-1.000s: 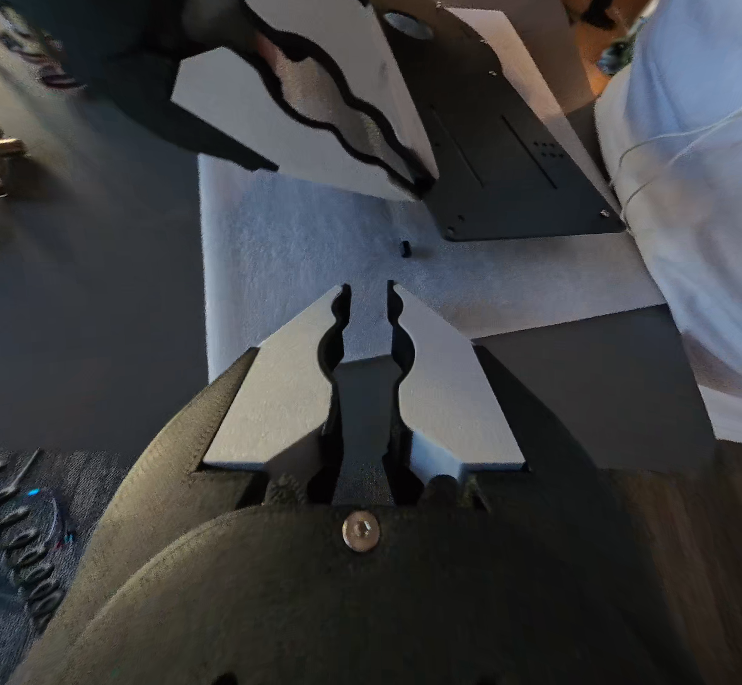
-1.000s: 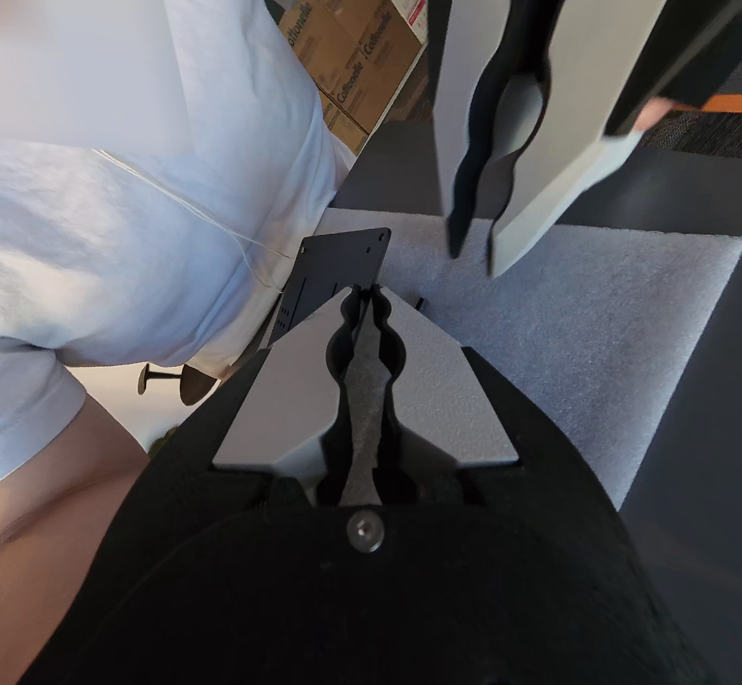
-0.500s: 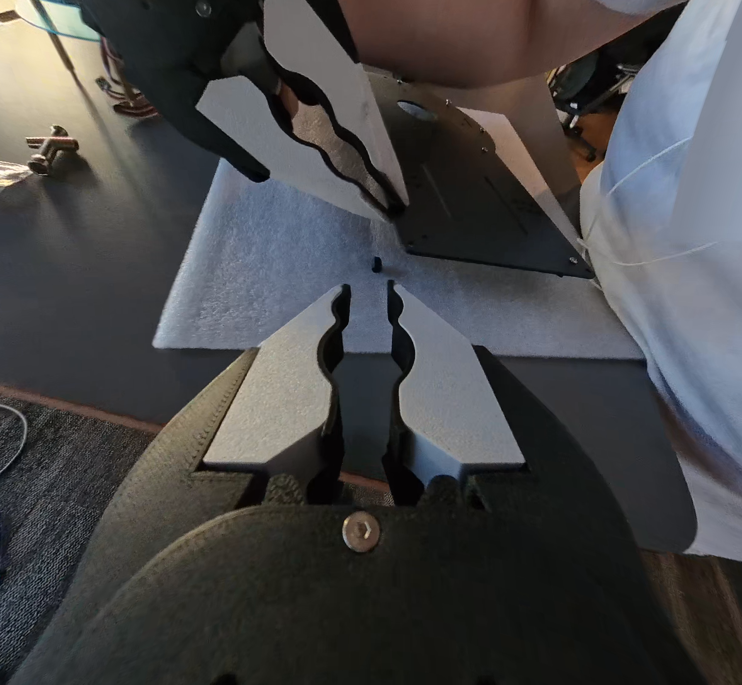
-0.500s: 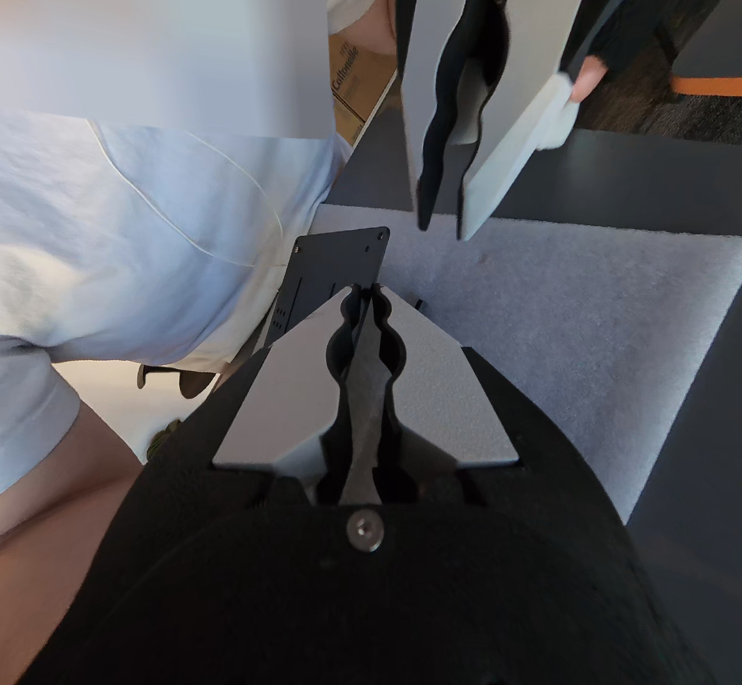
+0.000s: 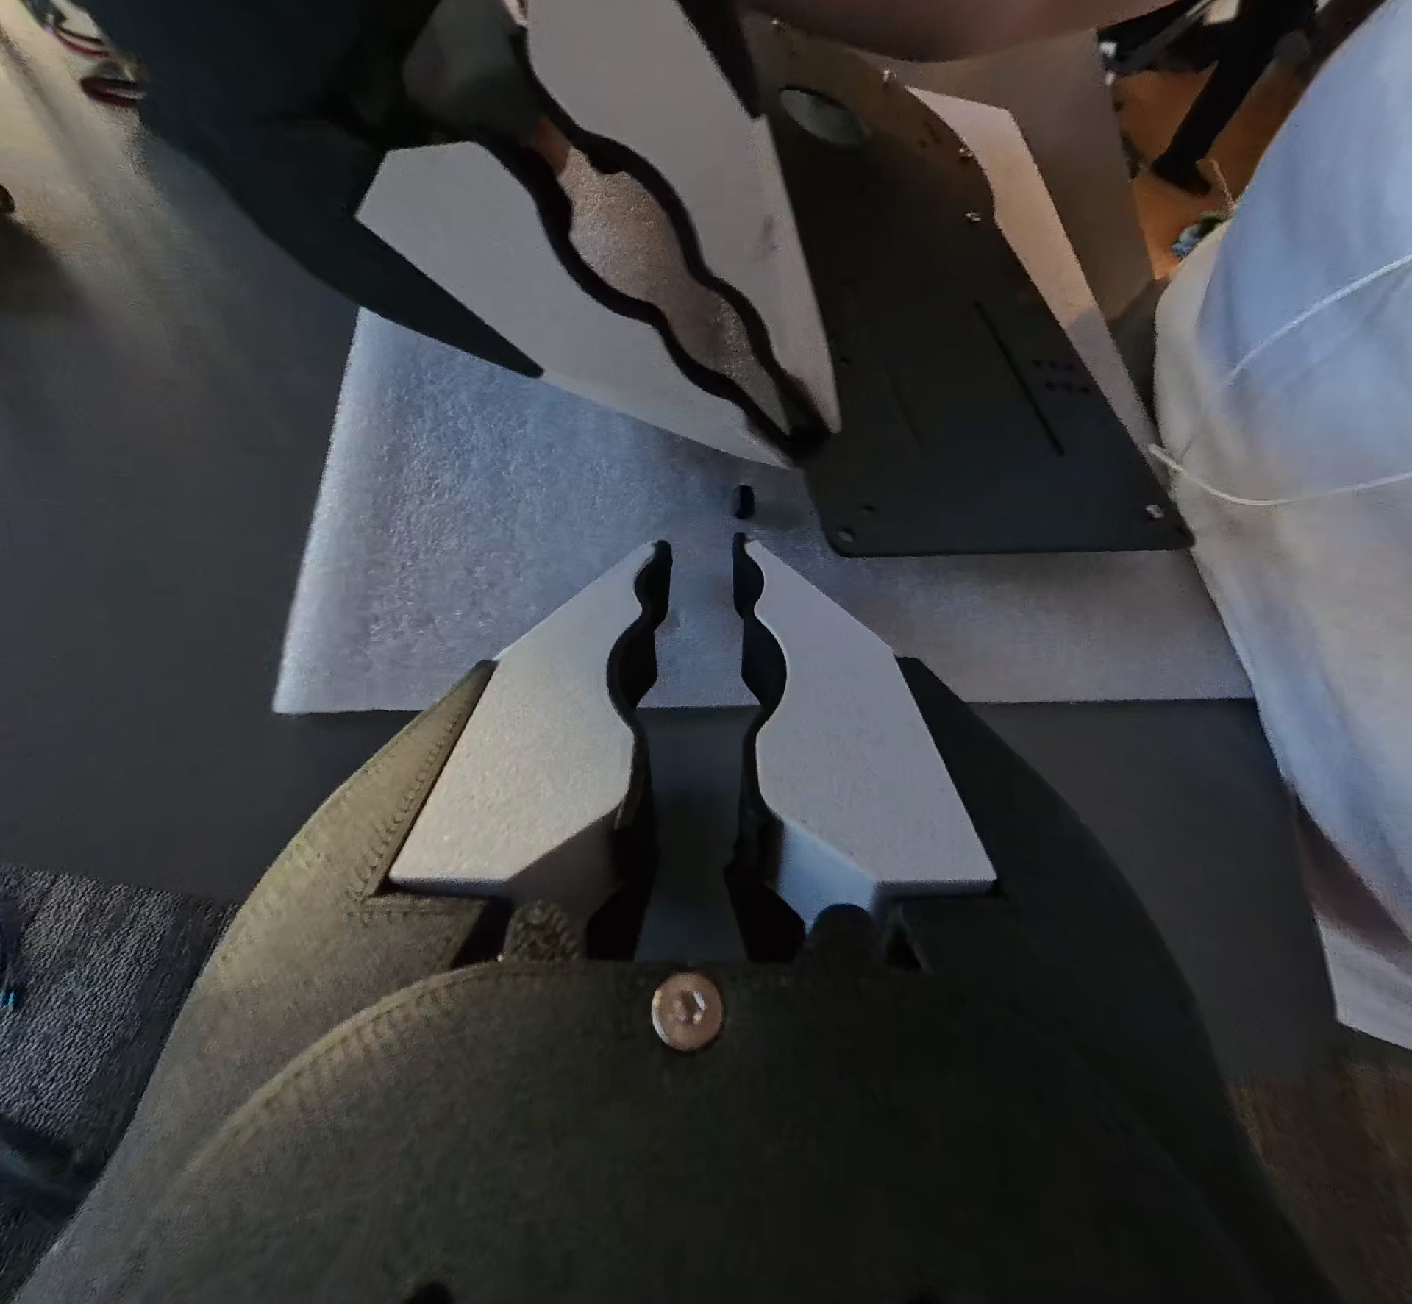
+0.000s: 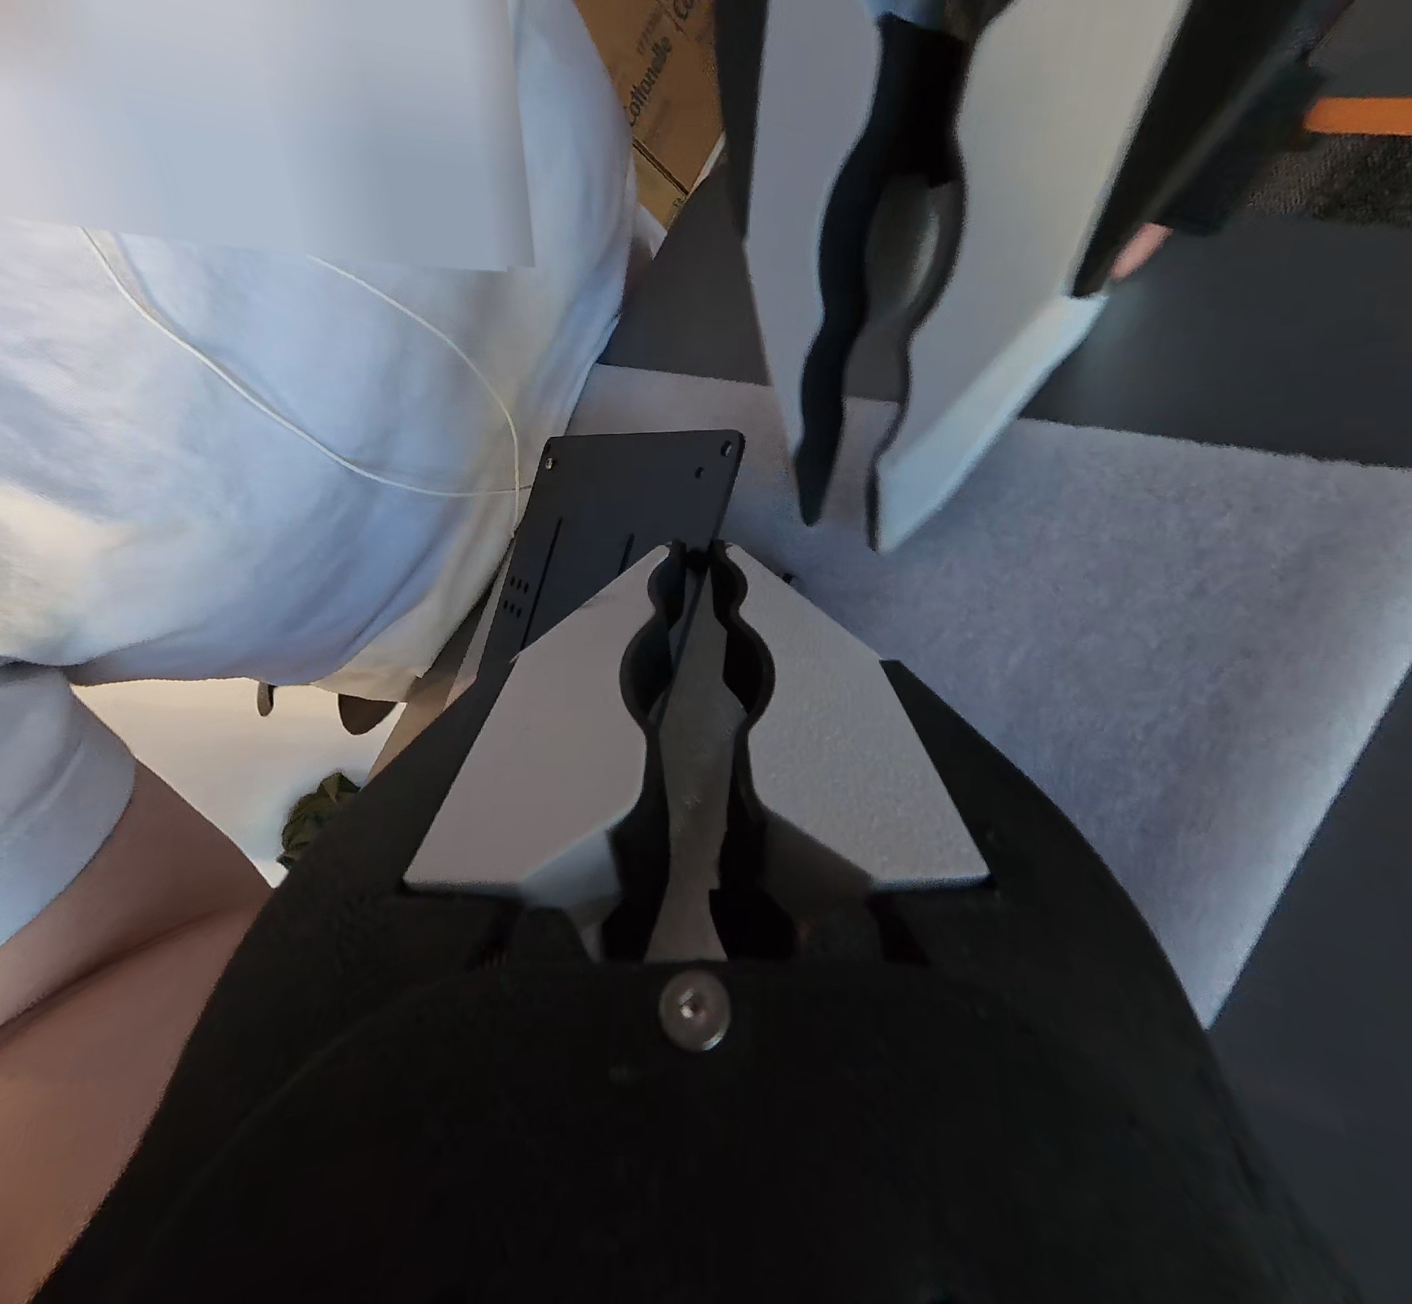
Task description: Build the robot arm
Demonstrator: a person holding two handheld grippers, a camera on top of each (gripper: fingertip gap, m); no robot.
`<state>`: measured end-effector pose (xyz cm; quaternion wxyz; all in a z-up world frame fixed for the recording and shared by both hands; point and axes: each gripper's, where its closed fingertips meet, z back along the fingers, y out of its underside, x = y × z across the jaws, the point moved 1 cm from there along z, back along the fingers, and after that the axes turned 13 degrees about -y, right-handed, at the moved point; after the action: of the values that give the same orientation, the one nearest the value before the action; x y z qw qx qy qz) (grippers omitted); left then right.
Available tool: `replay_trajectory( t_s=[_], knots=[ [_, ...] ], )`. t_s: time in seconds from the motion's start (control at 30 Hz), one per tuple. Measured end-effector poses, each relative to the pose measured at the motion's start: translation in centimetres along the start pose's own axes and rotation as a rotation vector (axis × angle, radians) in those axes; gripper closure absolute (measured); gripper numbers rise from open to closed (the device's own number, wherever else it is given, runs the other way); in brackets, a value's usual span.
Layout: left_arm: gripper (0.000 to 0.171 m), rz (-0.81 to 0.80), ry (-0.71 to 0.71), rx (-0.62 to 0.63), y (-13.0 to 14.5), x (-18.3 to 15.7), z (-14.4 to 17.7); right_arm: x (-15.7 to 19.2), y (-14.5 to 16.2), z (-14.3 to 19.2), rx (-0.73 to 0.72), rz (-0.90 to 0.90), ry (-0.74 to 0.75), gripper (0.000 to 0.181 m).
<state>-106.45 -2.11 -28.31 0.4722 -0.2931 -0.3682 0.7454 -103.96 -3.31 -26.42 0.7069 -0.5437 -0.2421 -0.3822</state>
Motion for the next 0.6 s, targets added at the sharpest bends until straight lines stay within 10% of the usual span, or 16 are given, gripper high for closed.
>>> replay_trajectory(
  t_s=[0.6],
  knots=[
    [0.150, -0.066, -0.072, 0.052, -0.1, 0.3, -0.9, -1.1, 1.7, -0.8, 0.121, -0.023, 0.182, 0.174]
  ],
)
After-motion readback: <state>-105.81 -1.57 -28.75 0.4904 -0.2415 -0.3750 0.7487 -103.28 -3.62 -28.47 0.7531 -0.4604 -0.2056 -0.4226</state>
